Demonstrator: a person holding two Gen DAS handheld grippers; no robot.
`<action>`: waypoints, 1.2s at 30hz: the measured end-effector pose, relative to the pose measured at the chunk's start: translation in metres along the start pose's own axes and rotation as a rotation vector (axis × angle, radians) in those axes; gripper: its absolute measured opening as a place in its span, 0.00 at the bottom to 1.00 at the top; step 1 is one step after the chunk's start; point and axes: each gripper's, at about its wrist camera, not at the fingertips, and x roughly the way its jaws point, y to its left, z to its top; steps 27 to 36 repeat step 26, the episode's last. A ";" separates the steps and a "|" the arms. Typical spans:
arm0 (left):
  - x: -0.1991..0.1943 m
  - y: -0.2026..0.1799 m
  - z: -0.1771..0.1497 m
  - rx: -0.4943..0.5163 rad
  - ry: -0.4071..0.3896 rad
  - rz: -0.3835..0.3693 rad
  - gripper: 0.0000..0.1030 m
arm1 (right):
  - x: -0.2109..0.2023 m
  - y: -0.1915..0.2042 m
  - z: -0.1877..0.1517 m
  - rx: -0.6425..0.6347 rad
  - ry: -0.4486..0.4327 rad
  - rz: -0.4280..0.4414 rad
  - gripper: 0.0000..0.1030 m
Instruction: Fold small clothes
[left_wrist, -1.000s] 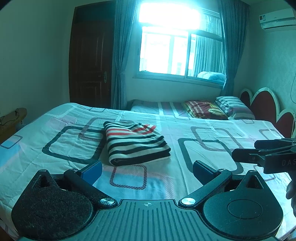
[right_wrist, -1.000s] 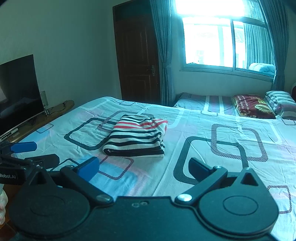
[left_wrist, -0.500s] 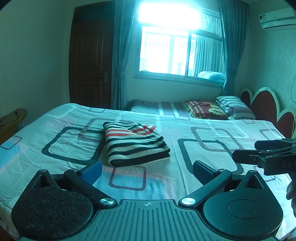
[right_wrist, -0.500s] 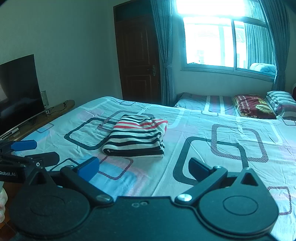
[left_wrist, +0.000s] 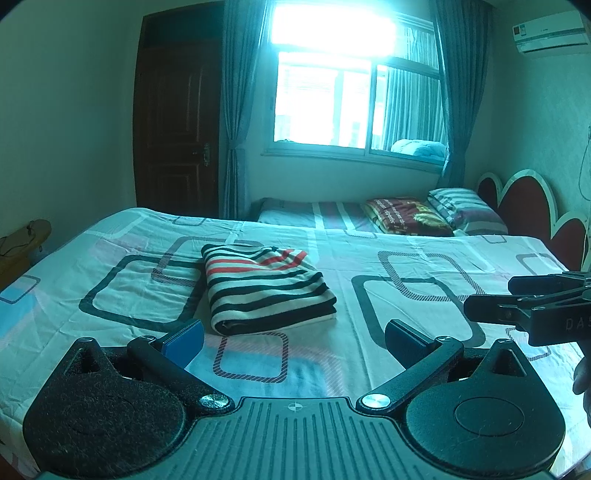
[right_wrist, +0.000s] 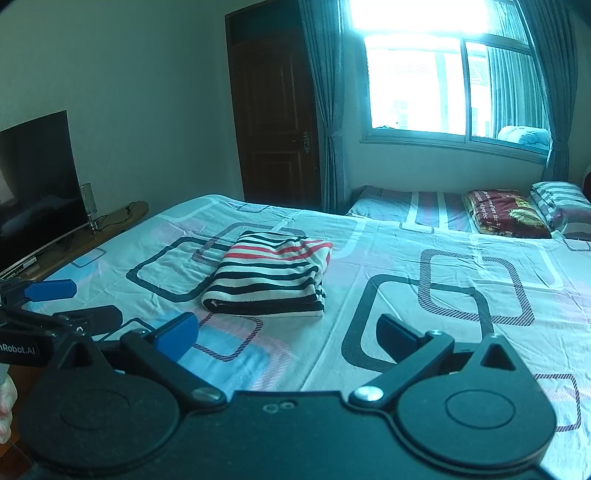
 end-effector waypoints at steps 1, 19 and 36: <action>0.000 0.000 0.000 0.001 0.001 0.000 1.00 | 0.000 0.000 0.000 -0.001 0.000 0.001 0.99; 0.000 0.002 -0.002 0.017 -0.018 -0.024 1.00 | 0.003 0.004 -0.001 -0.010 0.008 0.003 0.99; 0.003 0.010 -0.003 -0.024 -0.010 -0.030 1.00 | 0.004 0.006 -0.002 -0.017 0.012 0.010 0.99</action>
